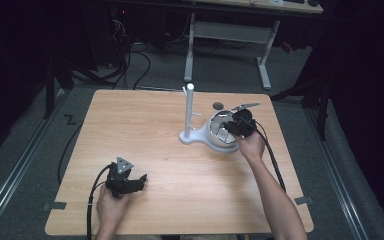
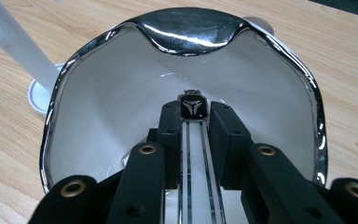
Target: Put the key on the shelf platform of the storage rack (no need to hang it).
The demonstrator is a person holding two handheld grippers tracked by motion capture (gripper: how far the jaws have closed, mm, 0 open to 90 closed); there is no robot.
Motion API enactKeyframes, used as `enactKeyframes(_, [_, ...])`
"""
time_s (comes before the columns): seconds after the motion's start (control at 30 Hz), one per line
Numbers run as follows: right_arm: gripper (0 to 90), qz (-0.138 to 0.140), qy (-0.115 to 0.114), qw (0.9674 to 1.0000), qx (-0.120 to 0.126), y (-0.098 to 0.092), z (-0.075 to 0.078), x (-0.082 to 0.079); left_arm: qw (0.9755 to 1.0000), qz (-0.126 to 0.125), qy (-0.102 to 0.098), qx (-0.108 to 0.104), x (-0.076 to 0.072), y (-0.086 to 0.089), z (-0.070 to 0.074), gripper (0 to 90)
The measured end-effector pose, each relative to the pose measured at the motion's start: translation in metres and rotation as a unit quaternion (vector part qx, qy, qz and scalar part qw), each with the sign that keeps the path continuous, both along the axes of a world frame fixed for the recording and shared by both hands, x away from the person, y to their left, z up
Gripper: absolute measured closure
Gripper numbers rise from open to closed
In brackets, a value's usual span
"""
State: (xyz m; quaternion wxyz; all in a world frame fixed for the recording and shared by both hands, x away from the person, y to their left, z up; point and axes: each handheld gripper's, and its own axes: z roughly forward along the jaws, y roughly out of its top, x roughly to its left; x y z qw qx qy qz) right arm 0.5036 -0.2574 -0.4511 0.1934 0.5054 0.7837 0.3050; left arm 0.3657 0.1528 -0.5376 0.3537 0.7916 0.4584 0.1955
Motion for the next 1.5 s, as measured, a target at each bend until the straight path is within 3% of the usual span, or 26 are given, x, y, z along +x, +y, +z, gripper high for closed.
enactKeyframes(0.13, [74.9,0.001,0.004,1.0000,0.000,0.000,-0.002,0.002,1.0000,0.000,0.000,0.000,0.000,0.000,0.000,22.4])
enactKeyframes(0.23, [67.0,-0.001,0.005,1.0000,0.007,-0.001,-0.002,0.003,1.0000,0.000,0.000,0.000,0.000,0.000,0.000,22.4])
enactKeyframes(0.53, [56.7,0.002,0.004,0.9996,0.029,-0.006,0.003,-0.002,1.0000,0.000,0.000,0.000,0.000,0.000,0.000,22.4])
enactKeyframes(0.67, [52.6,0.000,-0.010,0.9996,0.027,-0.010,0.008,-0.008,1.0000,0.000,0.000,0.000,0.000,0.000,0.000,22.4])
enactKeyframes(0.87, [49.8,-0.002,-0.024,0.9990,0.037,-0.018,0.018,-0.017,1.0000,0.000,0.000,0.000,0.000,0.000,0.000,22.4])
enactKeyframes(1.03, [48.6,-0.003,-0.030,0.9991,0.031,-0.021,0.026,-0.023,1.0000,0.000,0.000,0.000,0.000,0.000,0.000,22.4])
enactKeyframes(1.3, [46.7,-0.016,-0.046,0.9977,0.048,-0.030,0.033,-0.033,1.0000,0.000,0.000,0.000,0.000,0.000,0.000,22.4])
enactKeyframes(1.5, [46.6,-0.022,-0.044,0.9975,0.050,-0.040,0.033,-0.041,1.0000,0.000,-0.001,0.000,0.000,0.000,0.000,22.4])
